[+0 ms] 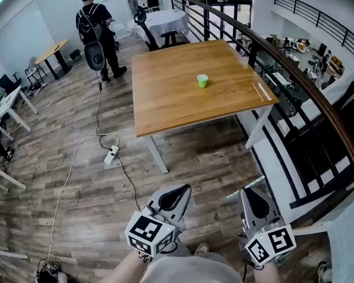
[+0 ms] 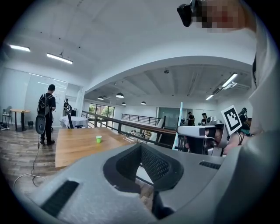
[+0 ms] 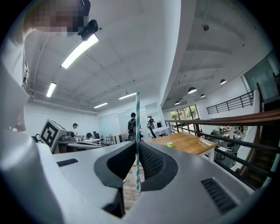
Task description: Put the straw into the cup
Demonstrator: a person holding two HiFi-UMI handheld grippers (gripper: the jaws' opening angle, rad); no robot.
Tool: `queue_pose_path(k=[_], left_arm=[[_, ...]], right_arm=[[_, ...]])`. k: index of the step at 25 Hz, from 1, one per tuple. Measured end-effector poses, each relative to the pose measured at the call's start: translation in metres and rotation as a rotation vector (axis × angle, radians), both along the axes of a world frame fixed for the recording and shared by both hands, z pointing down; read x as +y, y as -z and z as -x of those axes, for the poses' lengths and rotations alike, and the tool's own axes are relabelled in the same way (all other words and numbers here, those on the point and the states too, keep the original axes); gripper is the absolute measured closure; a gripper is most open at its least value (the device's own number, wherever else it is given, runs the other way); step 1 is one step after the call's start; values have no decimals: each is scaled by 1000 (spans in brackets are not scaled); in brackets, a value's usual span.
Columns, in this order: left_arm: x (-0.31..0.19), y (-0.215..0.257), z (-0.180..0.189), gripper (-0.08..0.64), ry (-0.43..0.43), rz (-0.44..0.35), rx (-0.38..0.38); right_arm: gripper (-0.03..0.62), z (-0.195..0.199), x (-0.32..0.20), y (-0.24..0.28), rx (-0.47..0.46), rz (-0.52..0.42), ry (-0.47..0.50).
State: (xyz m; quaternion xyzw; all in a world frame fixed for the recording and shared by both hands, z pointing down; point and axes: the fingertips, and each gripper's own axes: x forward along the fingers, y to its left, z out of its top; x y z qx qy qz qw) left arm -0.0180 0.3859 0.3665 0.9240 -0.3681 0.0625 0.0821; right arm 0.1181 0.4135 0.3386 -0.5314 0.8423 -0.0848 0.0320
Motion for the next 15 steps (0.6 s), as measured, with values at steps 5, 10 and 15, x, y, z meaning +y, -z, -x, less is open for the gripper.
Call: queue_pose_path(k=[5,10,15], left_arm=[[-1,-7,-7,546,4,17,-14],[-10,-11,-14,546,15,12,-9],[-19,-21,-15,546,19,0,-4]], right_arm=[[557,-14,-4,-3,-16,-1,-8],[557,-24,-11,-11,-16,1,-9],[557,-28,-18,-23,-7,-4,-11]])
